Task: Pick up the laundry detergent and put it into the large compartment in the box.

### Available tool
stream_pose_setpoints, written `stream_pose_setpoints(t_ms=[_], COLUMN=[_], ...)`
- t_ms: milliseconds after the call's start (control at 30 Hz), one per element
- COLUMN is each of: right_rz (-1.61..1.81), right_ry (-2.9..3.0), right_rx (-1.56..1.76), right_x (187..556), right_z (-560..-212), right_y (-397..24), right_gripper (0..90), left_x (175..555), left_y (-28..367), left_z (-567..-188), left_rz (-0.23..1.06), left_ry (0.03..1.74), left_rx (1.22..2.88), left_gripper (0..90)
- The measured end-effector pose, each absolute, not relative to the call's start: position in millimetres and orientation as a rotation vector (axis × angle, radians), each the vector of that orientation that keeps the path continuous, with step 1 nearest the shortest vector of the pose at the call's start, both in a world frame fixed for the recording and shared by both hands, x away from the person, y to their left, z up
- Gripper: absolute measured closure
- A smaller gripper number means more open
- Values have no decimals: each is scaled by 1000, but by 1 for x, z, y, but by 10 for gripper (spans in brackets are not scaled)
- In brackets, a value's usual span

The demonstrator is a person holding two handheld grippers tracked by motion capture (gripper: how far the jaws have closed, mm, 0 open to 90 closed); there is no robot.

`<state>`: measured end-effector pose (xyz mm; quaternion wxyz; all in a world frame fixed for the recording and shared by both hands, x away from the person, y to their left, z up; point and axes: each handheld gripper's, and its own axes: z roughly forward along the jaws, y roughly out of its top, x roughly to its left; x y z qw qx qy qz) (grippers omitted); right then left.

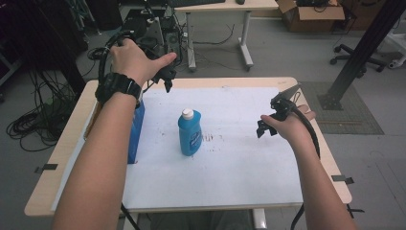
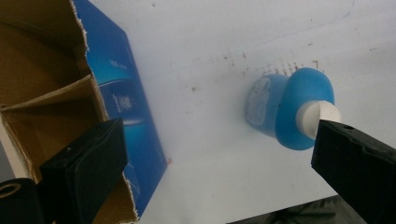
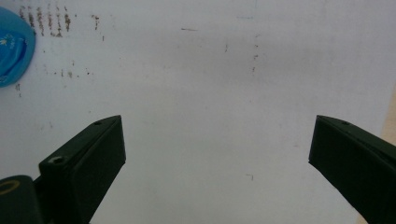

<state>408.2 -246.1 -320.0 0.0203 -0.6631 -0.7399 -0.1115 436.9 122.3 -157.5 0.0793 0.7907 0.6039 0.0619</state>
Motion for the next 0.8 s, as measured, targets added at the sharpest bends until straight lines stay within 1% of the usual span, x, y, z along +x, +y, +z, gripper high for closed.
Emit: stream_pose_setpoints(t_ms=[267, 433, 800], right_rz=[-350, -347, -348], right_ry=[-2310, -2306, -2301], right_rx=[-2036, -2038, -2042], right_x=[409, 410, 408], right_z=[-321, -322, -325], right_y=[-246, -247, -252], right_gripper=[38, 39, 39], left_x=[441, 442, 442], left_y=[117, 113, 91], left_z=[-158, -160, -166], left_rz=[148, 141, 137], left_ry=[1735, 1725, 1660], left_rx=[2402, 2415, 2474], left_gripper=[41, 40, 41])
